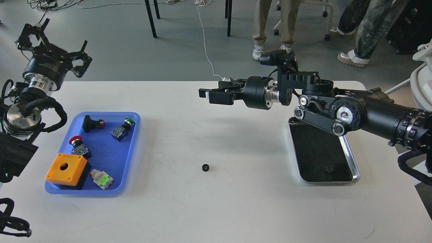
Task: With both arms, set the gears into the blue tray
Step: 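Retract the right arm up away from the table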
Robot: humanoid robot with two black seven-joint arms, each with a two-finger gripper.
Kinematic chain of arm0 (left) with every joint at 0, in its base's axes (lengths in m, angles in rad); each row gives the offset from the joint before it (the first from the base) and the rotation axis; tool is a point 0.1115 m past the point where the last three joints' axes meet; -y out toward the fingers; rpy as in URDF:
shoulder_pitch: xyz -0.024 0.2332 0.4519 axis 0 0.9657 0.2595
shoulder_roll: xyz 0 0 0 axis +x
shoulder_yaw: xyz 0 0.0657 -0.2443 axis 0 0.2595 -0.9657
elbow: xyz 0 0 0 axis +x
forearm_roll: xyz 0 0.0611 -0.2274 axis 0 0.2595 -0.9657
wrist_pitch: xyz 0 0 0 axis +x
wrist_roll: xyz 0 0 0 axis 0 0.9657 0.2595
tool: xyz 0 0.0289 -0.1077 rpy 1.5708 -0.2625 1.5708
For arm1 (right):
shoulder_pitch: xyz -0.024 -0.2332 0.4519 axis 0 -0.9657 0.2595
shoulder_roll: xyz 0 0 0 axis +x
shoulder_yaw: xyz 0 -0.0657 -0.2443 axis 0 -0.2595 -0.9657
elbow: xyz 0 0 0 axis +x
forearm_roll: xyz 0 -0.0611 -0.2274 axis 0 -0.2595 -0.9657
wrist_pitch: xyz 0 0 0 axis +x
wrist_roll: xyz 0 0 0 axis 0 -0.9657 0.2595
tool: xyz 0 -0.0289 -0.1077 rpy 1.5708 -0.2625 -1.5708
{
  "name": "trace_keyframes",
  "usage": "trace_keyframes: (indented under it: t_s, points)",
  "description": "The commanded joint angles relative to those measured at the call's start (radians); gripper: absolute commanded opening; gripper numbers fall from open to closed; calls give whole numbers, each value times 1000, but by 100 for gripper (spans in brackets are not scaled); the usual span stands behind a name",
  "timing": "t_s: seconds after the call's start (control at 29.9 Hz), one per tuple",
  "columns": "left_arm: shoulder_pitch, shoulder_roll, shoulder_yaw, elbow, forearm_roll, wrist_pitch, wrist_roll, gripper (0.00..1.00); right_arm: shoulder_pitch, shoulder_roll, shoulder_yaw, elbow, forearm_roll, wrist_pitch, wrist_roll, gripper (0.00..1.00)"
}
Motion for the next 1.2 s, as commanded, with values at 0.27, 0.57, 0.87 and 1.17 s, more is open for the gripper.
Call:
trace_keyframes:
  t_s: [0.27, 0.57, 0.87, 1.17]
  points:
    - [-21, 27, 36, -87, 216, 0, -12, 98, -19, -139, 112, -7, 372, -2, 0, 97]
    - [-24, 95, 38, -303, 503, 0, -12, 98, -113, -221, 246, -16, 631, 0, 0, 97]
    - [-24, 95, 38, -303, 503, 0, -12, 98, -113, -221, 246, -16, 631, 0, 0, 97]
    - [-24, 95, 38, -303, 503, 0, -12, 98, -113, -221, 246, -16, 631, 0, 0, 97]
